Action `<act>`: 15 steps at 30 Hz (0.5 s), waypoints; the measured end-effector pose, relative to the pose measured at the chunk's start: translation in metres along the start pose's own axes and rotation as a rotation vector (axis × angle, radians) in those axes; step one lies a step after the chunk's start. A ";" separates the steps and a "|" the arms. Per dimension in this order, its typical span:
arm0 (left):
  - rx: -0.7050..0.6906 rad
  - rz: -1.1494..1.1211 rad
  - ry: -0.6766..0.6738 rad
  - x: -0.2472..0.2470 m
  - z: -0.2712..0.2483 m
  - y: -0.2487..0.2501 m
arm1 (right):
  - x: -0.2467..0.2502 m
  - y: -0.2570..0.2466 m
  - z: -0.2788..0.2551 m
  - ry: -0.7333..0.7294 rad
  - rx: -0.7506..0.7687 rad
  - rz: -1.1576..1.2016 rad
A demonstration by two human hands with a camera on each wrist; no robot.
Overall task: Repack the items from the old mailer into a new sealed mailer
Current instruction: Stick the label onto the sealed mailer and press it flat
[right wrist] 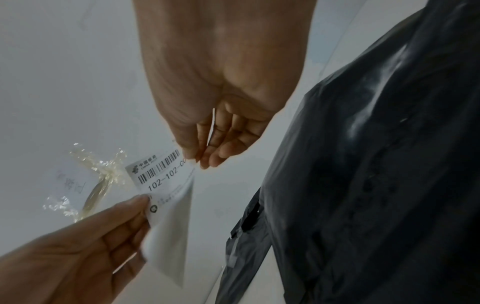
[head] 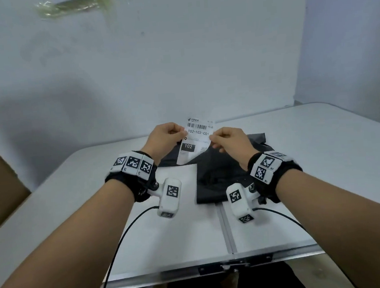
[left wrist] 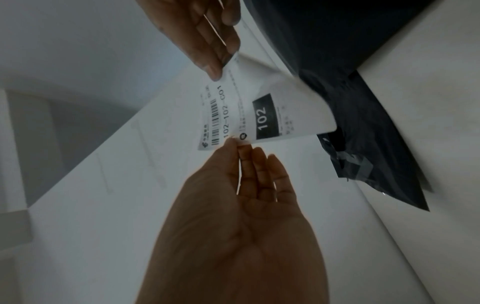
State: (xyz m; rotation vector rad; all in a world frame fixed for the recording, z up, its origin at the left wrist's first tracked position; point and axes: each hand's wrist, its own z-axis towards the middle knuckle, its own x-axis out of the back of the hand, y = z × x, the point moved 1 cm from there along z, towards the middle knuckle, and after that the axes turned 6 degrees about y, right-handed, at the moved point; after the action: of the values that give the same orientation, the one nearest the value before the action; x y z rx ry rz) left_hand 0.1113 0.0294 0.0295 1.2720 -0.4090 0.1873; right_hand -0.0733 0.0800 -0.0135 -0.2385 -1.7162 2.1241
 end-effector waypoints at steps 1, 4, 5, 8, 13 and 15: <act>-0.012 0.020 -0.016 -0.007 0.000 0.003 | 0.006 0.003 0.001 0.007 -0.009 0.011; -0.015 0.029 -0.033 -0.020 0.005 0.008 | 0.026 0.014 0.006 0.097 -0.078 0.020; -0.011 0.029 0.022 -0.020 0.010 0.006 | 0.035 0.019 0.009 0.164 -0.120 0.039; 0.083 0.023 0.179 -0.023 0.025 -0.008 | 0.065 0.030 0.016 0.383 -0.269 0.241; 0.375 0.258 -0.169 -0.051 0.018 -0.045 | 0.092 0.034 0.016 0.557 -0.451 0.581; 0.423 0.254 -0.234 -0.061 0.012 -0.056 | 0.095 0.038 0.014 0.561 -0.497 0.633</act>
State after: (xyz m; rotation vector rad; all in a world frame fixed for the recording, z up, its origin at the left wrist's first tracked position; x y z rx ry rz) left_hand 0.0735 0.0072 -0.0411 1.6635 -0.7616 0.3551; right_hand -0.1724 0.0998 -0.0355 -1.5278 -1.9119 1.6678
